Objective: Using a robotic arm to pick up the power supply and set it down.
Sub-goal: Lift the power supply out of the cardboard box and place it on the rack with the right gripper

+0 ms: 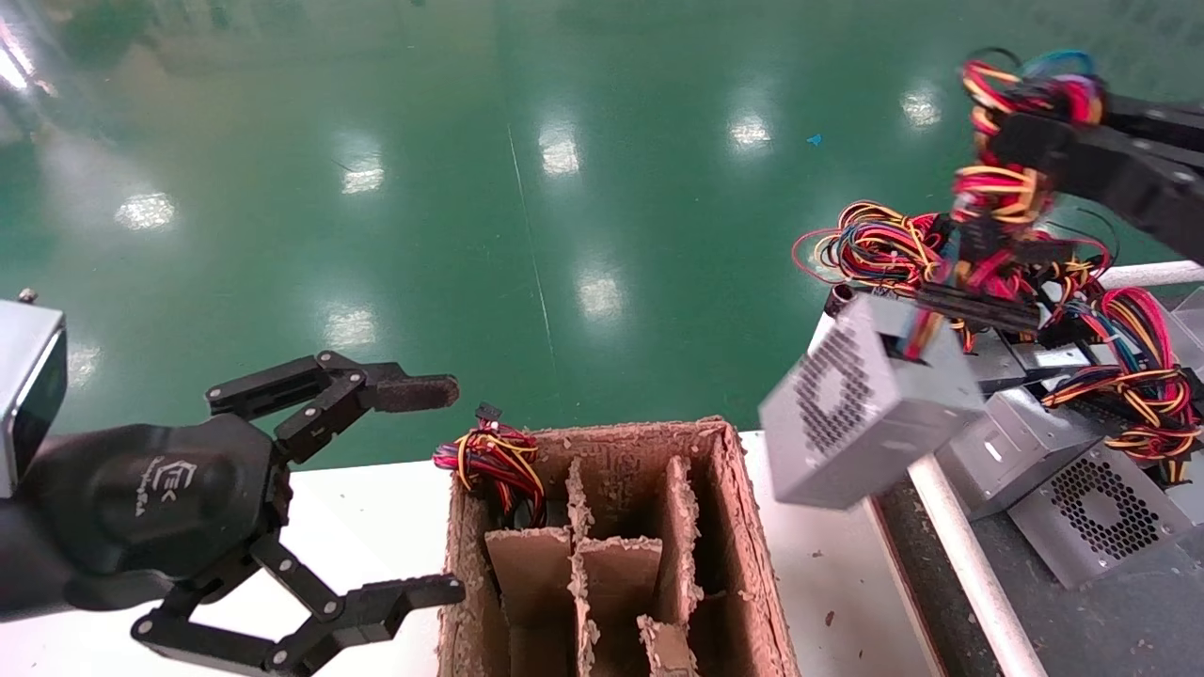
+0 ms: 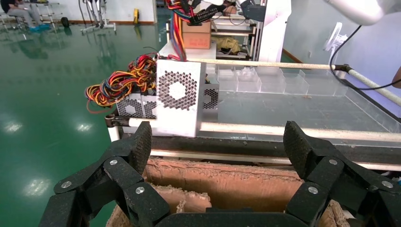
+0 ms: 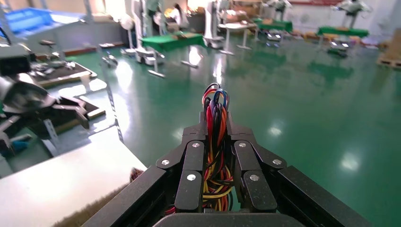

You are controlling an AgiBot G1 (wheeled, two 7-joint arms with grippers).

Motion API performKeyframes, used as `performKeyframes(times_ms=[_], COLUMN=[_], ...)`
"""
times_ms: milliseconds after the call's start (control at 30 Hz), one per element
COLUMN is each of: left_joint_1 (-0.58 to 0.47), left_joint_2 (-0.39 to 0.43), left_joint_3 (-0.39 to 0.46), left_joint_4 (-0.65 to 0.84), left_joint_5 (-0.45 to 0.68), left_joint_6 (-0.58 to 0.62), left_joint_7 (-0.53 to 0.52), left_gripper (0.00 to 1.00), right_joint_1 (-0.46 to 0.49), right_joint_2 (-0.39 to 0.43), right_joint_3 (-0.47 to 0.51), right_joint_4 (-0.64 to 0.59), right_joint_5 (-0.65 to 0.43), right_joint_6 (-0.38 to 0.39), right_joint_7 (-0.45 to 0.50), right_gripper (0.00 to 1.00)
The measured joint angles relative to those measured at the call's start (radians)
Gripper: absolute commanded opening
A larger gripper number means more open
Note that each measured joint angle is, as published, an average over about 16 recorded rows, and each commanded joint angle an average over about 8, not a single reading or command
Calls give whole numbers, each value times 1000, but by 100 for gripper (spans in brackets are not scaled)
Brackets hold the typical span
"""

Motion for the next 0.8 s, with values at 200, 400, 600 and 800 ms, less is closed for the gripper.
performKeyframes(times_ms=[200,400,600,800], left_joint_1=[0,0,0,0], left_joint_2=[0,0,0,0], left_joint_3=[0,0,0,0], left_joint_4=[0,0,0,0], left_joint_5=[0,0,0,0], left_joint_6=[0,0,0,0], left_joint_7=[0,0,0,0], left_gripper=[100,100,100,100], right_joint_1=[-100,-206,-309,-407], right_joint_2=[83,142,174,175], right_joint_3=[78,172,290,442], right_joint_4=[-43,-104,-173,-235], right_joint_5=[29,45,35,-8], right_joint_6=[-38,-94,-165,-246], right_joint_7=[-14,-37,-59,-66], right_gripper=[0,0,0,0])
